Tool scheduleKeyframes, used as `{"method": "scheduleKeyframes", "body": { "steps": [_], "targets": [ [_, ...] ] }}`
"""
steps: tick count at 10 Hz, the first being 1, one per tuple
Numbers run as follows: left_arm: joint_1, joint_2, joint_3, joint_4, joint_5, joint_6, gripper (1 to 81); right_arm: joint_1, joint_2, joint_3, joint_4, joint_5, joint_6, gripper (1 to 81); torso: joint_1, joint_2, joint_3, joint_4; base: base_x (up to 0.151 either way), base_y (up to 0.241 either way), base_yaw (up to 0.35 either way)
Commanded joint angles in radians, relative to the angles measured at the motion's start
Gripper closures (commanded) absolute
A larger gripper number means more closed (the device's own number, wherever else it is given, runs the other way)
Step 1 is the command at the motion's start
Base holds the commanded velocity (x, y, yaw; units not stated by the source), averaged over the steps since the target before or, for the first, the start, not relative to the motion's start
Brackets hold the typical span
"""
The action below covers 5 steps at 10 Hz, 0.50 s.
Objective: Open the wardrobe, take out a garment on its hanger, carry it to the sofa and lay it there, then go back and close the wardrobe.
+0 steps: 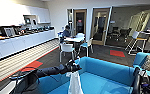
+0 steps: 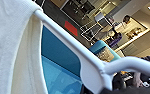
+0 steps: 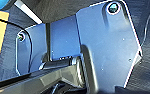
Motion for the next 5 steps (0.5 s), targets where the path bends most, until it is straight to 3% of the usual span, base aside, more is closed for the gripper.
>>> {"method": "scheduleKeyframes", "body": {
  "steps": [1, 5],
  "targets": [
    [-0.184, -0.008, 0.019, 0.030, -0.027, 0.017, 81.1, 0.028, 0.008, 0.005, 0.004, -0.062, -0.002, 1.0, 0.000, 0.000, 0.000, 0.000, 0.096, 0.000, 0.000],
    [-0.161, -0.030, 0.005, 0.062, -0.027, 0.018, 81.1, 0.028, 0.010, 0.005, 0.004, -0.062, -0.002, 1.0, 0.000, 0.000, 0.000, 0.000, 0.101, 0.000, 0.000]
  ]
}}
